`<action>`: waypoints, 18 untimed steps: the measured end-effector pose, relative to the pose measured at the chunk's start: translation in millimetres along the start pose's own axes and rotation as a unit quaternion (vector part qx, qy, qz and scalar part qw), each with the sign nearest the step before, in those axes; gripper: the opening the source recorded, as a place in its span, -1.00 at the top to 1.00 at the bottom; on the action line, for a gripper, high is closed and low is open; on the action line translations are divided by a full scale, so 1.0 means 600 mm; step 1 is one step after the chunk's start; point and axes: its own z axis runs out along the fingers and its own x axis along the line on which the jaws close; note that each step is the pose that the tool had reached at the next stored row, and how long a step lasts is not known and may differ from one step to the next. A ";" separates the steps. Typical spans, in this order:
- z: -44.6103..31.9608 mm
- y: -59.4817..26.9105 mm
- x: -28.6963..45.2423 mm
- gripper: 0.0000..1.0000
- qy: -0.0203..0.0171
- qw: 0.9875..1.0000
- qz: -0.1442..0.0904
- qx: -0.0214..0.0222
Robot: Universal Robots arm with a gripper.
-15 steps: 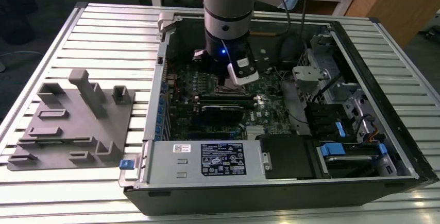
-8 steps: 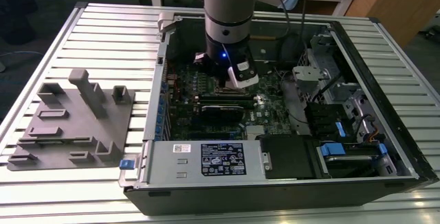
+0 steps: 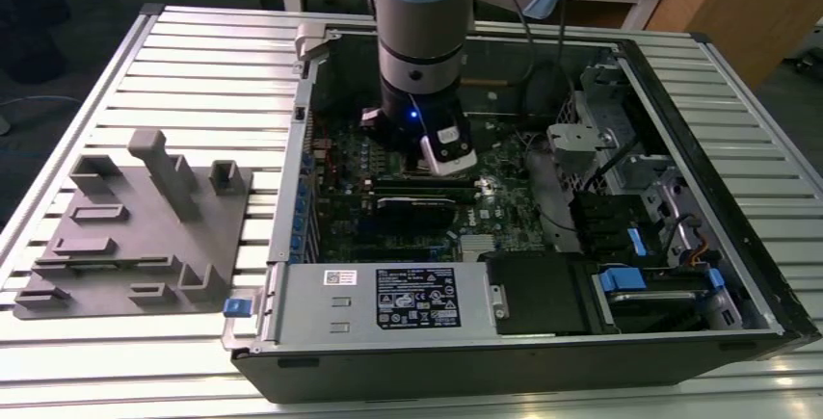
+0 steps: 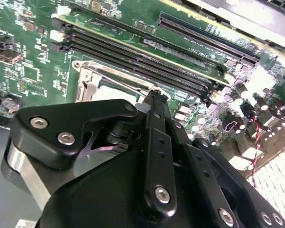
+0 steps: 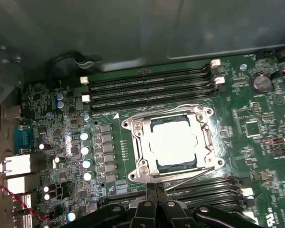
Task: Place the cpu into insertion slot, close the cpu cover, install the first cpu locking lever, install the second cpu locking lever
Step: 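Install the second cpu locking lever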
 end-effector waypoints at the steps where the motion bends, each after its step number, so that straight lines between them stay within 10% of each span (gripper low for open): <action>1: 0.003 -0.001 0.000 0.79 0.000 1.000 0.000 0.000; 10: 0.015 -0.004 0.002 0.79 0.000 1.000 0.000 -0.002; 18: 0.018 -0.017 0.002 0.79 0.002 1.000 0.001 -0.012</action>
